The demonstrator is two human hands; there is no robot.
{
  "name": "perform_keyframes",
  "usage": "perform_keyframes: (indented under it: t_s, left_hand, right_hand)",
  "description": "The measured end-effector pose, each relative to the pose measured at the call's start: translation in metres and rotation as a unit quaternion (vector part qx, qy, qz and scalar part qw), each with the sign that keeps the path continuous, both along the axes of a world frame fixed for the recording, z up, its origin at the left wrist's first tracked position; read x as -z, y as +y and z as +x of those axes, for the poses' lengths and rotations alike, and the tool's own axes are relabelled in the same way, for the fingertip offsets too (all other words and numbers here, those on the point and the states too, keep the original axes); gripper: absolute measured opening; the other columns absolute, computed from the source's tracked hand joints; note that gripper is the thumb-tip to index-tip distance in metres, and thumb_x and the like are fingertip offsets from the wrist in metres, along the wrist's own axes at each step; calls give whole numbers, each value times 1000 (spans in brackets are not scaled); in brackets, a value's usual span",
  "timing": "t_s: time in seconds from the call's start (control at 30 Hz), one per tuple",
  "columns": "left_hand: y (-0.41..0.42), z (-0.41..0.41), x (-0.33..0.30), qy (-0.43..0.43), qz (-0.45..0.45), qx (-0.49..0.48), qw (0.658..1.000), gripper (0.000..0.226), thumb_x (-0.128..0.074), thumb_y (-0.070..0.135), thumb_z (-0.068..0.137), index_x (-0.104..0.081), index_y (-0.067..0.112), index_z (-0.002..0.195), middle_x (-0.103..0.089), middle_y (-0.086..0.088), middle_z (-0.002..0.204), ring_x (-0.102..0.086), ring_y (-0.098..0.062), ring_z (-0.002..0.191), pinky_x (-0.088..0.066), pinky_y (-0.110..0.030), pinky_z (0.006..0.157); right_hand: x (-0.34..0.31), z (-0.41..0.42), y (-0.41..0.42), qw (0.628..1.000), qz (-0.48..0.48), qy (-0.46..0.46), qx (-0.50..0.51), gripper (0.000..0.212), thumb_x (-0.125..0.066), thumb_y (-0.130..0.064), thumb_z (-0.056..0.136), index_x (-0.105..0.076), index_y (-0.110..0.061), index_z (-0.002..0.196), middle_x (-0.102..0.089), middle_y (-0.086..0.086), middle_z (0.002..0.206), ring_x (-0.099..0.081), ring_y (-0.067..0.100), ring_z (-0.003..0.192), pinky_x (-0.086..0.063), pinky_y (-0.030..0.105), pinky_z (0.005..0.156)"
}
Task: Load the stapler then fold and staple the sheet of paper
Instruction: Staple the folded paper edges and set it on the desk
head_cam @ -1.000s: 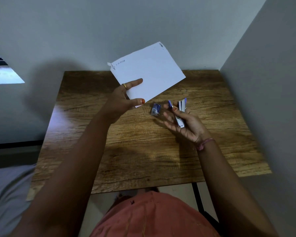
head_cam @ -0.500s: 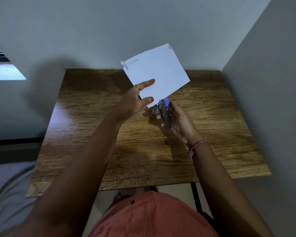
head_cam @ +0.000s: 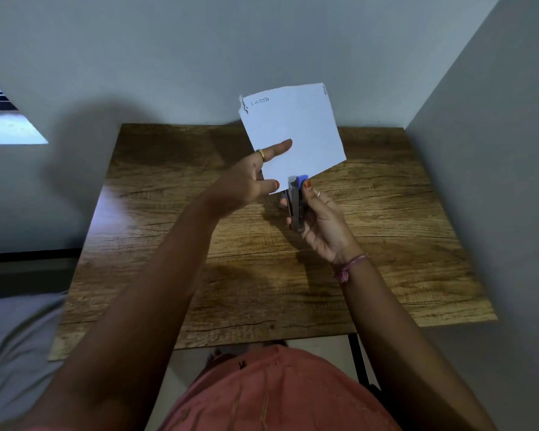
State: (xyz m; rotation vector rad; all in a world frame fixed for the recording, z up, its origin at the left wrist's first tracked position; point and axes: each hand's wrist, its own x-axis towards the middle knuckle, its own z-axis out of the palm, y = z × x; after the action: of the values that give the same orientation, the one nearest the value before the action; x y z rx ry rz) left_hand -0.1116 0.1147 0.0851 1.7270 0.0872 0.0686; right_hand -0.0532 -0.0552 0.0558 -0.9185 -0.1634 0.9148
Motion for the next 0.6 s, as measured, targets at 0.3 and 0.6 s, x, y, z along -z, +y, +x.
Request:
perform_keyframes:
  t_s: [0.3, 0.6]
  left_hand:
    - [-2, -1, -8, 21, 9, 36, 999, 68, -57, -8, 89, -32, 16, 147, -36, -1, 152, -38, -13, 137, -32, -43, 115]
    - [9, -1, -8, 39, -3, 71, 997, 71, -56, -12, 86, -33, 19, 146, -46, 3, 143, -51, -5, 126, -43, -25, 105]
  right_hand:
    - [5, 1, 5, 997, 50, 53, -33, 27, -58, -21, 84, -67, -8, 106, -70, 12, 88, -69, 15, 78, -56, 25, 63]
    - [5, -1, 11, 998, 9, 49, -42, 25, -61, -23, 83, -64, -6, 101, -70, 10, 82, -68, 12, 70, -56, 24, 60]
